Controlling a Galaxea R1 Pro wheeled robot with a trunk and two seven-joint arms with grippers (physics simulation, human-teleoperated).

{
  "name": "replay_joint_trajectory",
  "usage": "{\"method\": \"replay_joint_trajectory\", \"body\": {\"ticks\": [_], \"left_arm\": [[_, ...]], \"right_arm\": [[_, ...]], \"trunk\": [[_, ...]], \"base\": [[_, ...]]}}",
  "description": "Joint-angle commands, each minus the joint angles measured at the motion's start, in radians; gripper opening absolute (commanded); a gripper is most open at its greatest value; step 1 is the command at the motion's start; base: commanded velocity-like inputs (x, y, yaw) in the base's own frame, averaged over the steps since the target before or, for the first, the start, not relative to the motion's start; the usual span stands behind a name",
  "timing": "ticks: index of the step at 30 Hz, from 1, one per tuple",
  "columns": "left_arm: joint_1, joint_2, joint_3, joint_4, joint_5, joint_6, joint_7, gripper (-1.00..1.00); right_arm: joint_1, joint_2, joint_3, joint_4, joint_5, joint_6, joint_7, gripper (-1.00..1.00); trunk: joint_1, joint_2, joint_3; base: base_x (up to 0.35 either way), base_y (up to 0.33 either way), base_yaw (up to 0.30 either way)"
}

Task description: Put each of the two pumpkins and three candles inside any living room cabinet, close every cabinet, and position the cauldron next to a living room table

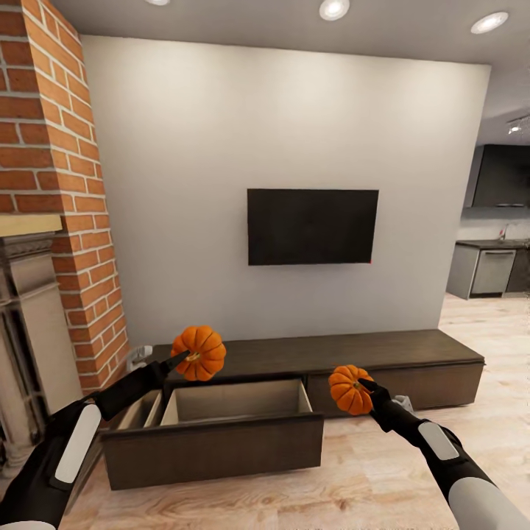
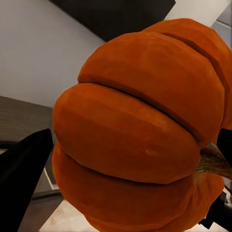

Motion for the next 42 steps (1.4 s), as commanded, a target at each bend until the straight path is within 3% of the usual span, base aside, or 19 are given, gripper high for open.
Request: {"method": "replay_joint_trajectory", "body": {"ticks": [1,15,25,42], "left_arm": [[-0.001,0.0,0.001,0.0,0.004,0.007,0.001,-1.0],[-0.001,0.0,0.001,0.0,0.004,0.007,0.001,-1.0],[-0.001,0.0,0.001,0.001,0.003,0.007,0.001,-1.0],[-0.001,0.0,0.001,0.0,0.004,0.007,0.0,-1.0]], "right_arm": [[-0.001,0.001,-0.006,0.0,-0.002,0.007,0.001,-1.0],[-0.001,0.006,0.006,-0.001,0.007,0.008,-0.002,-1.0],[-0.003,0.01,0.008,-0.003,0.007,0.01,-0.044,-1.0],[-0.003,0.011,0.009,-0.006,0.008,0.01,-0.047,-1.0]], "trunk": [[-0.004,0.006,0.0],[-0.058,0.104,0.023],[-0.096,0.174,0.038],[-0.161,0.293,0.065]], "base": [[0.0,0.0,-0.122],[0.0,0.0,-0.121],[0.0,0.0,-0.107],[0.0,0.0,-0.011]]}}
